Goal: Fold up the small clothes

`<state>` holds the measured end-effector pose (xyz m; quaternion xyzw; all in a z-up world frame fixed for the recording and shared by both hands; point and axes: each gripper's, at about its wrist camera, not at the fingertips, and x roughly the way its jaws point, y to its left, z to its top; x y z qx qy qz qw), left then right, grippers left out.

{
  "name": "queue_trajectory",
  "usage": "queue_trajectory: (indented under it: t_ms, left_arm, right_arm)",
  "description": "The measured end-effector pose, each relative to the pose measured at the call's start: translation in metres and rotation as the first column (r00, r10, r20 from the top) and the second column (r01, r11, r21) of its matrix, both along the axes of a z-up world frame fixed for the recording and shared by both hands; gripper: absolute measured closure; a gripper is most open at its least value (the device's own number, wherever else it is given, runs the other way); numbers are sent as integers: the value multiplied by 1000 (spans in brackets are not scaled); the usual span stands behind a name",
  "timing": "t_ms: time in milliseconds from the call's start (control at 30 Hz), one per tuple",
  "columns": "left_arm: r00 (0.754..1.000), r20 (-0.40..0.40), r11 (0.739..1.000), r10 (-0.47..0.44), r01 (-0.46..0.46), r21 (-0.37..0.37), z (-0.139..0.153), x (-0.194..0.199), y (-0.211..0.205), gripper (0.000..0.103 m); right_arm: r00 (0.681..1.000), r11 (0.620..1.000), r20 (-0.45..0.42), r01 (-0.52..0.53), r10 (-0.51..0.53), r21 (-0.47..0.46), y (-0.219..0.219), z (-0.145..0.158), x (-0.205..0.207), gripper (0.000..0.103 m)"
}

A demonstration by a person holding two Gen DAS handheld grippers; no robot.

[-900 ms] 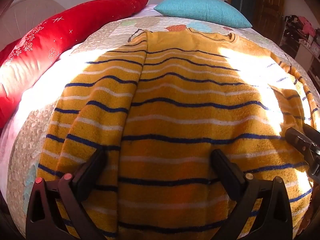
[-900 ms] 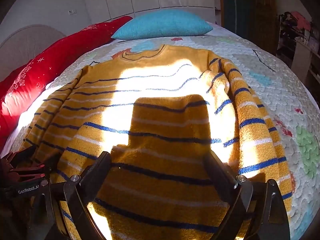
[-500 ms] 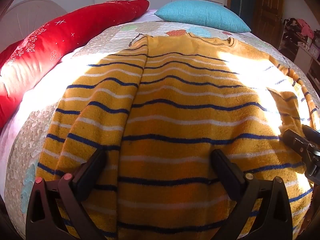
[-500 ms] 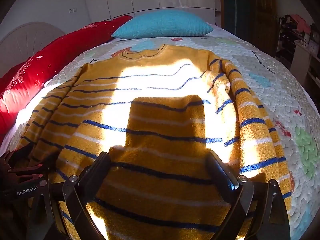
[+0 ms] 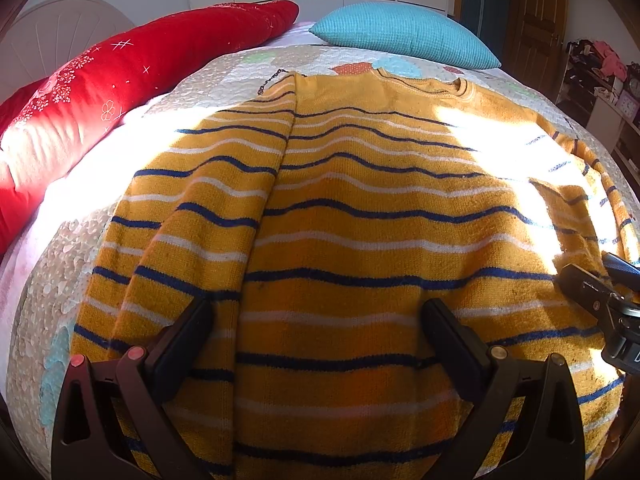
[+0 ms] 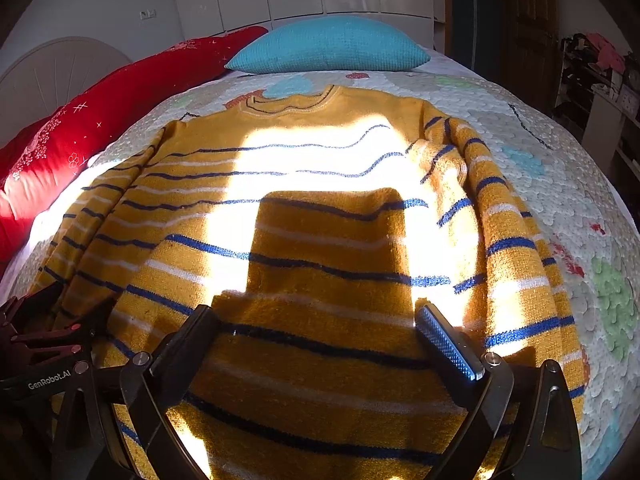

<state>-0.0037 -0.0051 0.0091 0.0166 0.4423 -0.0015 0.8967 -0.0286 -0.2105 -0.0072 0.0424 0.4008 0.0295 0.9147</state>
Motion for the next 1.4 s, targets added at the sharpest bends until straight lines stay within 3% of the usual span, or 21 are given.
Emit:
queue_trajectory:
  t_ms: [400,967,1033,1167,1300,1400]
  left_arm:
    - [1000,15,1000,6,-6,-2,-2,-1,-2,0]
    - [1000,9,1000,15,-15,7,-1,-5,-1,0]
    - [1000,4,1000,16,-16,-13,6,-10,2,0]
    - [999,39,992,21,-16,-125,34,-40,23,0]
    - [992,110,996,56,-49,-72,65,-67,49,0]
    - [987,114,993,116,-114,-23,65,-71,72,0]
  right_arm:
    - [999,999,-39,-21,22,27,-5,-5,8,0]
    - [999,1000,-38,-11,11,-8,-1,-5,9,0]
    - [999,1000,-38,-12,11,-10,-1,-5,9,0]
    - [999,1000,-38,-13,12,-12,-1,-5,9,0]
    - [999,1000,-36,-11,11,-16,0,-4,9,0]
    - [999,1000,-34,-11,10,-20,1,-5,8,0]
